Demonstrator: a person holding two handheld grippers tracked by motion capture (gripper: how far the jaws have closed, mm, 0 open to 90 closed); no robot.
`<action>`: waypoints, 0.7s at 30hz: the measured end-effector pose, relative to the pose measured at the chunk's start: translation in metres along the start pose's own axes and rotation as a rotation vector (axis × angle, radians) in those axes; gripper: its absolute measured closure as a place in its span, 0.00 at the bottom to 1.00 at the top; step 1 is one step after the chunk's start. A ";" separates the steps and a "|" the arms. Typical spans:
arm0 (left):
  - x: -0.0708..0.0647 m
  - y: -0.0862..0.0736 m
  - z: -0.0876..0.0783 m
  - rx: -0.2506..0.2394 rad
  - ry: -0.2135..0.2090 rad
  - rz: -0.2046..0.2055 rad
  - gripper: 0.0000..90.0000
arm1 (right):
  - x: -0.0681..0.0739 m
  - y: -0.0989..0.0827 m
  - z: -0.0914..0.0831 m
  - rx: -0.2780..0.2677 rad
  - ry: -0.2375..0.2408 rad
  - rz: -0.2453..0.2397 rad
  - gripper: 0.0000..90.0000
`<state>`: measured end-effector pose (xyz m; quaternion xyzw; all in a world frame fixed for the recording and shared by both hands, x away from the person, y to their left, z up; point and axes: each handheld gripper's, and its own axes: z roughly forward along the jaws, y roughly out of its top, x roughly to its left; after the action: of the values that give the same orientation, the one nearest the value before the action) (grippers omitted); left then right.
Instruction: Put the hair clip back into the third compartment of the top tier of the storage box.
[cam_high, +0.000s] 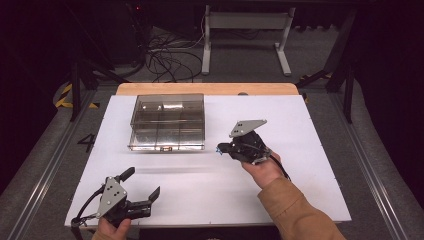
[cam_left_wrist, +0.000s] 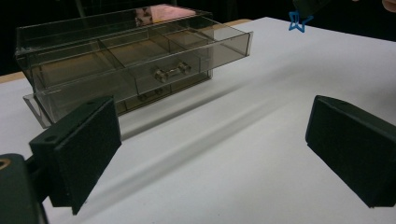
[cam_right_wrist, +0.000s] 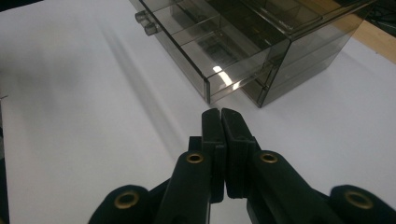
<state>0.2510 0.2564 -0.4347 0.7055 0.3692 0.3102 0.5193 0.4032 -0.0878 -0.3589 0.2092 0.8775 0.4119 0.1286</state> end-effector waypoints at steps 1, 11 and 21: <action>0.000 0.000 0.000 0.000 0.000 0.000 0.04 | -0.001 0.002 0.000 -0.003 0.000 -0.001 0.99; 0.000 0.000 0.001 0.001 -0.004 0.003 0.04 | -0.005 0.017 0.007 -0.024 0.013 0.015 0.99; 0.000 0.000 0.001 0.001 -0.007 0.003 0.04 | -0.008 0.029 0.015 -0.061 0.025 0.026 0.99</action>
<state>0.2521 0.2560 -0.4349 0.7075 0.3666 0.3081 0.5198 0.4236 -0.0651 -0.3450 0.2113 0.8634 0.4426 0.1187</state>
